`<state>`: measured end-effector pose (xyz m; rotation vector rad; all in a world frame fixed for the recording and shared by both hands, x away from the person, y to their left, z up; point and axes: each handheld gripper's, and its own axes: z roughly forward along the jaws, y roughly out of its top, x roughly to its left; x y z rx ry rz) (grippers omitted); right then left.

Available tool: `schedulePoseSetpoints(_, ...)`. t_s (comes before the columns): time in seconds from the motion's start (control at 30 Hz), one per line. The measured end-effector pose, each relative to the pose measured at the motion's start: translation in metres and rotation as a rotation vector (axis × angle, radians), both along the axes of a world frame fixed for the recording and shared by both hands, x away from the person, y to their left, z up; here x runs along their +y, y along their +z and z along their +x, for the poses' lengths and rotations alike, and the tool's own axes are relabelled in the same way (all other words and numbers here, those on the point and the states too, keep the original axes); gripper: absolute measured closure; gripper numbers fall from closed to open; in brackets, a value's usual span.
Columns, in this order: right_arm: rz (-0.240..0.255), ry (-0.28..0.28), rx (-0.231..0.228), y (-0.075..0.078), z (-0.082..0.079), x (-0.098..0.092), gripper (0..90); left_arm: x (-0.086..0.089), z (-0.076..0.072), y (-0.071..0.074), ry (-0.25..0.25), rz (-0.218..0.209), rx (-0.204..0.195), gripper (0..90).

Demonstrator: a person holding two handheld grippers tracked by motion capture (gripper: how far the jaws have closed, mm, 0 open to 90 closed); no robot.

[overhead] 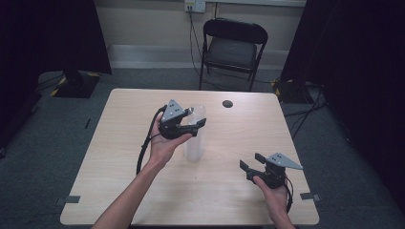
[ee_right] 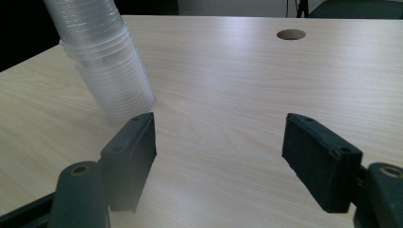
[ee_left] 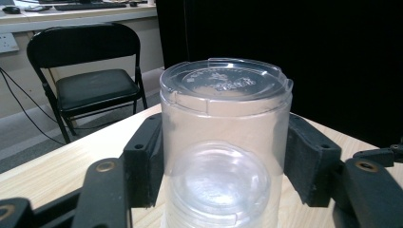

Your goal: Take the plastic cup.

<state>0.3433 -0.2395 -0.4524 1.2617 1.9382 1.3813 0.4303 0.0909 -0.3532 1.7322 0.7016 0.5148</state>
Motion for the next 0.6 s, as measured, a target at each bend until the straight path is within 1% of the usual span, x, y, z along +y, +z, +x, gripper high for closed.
schedulePoseSetpoints(0.1, 0.000, 0.002, 0.000, 0.000, -0.001, 0.000, 26.6, 0.001, -0.001, 0.001, -0.001, -0.001, -0.002, 39.0)
schedulePoseSetpoints(0.17, -0.003, 0.001, -0.003, 0.000, -0.001, -0.001, 26.6, 0.002, -0.001, 0.002, 0.003, -0.026, -0.009, 39.0)
schedulePoseSetpoints(0.23, -0.002, 0.000, -0.003, 0.000, -0.001, -0.001, 26.6, 0.003, -0.002, 0.003, 0.012, -0.031, -0.012, 39.7)
schedulePoseSetpoints(0.27, -0.001, -0.001, -0.001, 0.000, -0.001, -0.001, 26.6, 0.003, -0.003, 0.004, 0.021, -0.030, -0.026, 39.7)
schedulePoseSetpoints(0.3, -0.001, 0.000, -0.001, 0.001, -0.001, 0.000, 26.6, 0.003, -0.003, 0.005, 0.015, -0.032, -0.031, 40.5)
schedulePoseSetpoints(0.37, -0.003, 0.000, -0.002, 0.000, 0.000, 0.000, 26.6, 0.003, -0.003, 0.006, 0.002, -0.031, -0.026, 41.4)
schedulePoseSetpoints(0.43, -0.004, 0.000, -0.001, 0.000, 0.000, 0.000, 26.6, 0.003, -0.003, 0.007, 0.001, -0.031, -0.025, 41.7)
schedulePoseSetpoints(0.53, -0.004, 0.001, -0.002, 0.000, -0.001, 0.000, 26.6, 0.006, -0.003, 0.009, 0.003, -0.065, -0.037, 42.0)
schedulePoseSetpoints(0.6, -0.006, 0.001, -0.005, 0.000, 0.000, -0.001, 26.6, 0.007, -0.003, 0.011, 0.005, -0.070, -0.044, 41.9)
